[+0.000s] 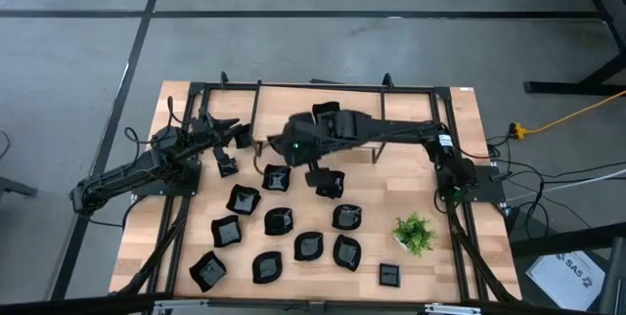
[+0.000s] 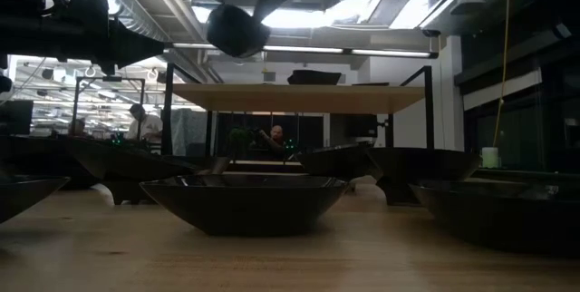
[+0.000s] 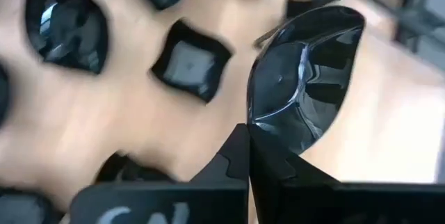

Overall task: Pick & Place Mini shaped plates
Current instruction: Put the leaf-shaped plate on the shelf

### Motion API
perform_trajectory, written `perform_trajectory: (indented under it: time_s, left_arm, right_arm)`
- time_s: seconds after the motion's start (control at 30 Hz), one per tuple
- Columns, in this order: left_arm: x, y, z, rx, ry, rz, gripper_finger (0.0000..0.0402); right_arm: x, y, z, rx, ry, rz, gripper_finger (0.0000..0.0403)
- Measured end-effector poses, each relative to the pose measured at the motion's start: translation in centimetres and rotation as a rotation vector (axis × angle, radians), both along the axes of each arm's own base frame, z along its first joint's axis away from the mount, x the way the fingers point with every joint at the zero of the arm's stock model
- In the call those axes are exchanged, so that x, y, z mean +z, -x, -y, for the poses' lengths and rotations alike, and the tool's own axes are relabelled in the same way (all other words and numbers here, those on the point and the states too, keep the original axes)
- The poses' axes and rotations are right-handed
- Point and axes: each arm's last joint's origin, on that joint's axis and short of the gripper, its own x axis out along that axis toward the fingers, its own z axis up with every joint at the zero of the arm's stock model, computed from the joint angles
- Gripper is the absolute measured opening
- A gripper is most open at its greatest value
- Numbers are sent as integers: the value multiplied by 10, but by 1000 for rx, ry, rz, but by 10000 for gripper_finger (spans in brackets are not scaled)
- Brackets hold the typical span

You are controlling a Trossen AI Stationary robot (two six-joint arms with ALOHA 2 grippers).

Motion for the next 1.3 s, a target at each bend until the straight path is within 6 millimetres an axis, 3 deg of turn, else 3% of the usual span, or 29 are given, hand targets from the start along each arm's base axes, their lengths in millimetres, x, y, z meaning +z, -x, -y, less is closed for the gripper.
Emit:
perform_trajectory:
  time_s: [0.3, 0.5, 1.1, 1.3]
  left_arm:
    - [0, 0, 0, 0, 0, 0, 86]
    - [0, 0, 0, 0, 0, 0, 86]
    - [0, 0, 0, 0, 0, -1, 86]
    - [0, 0, 0, 0, 1, 0, 86]
  right_arm:
    - [-2, -6, 45, -74, 24, 54, 2]
    - [-19, -13, 61, -166, 31, 29, 2]
    - [-43, -23, 67, -258, 28, -22, 16]
    - [-44, -22, 67, -262, 26, -36, 21]
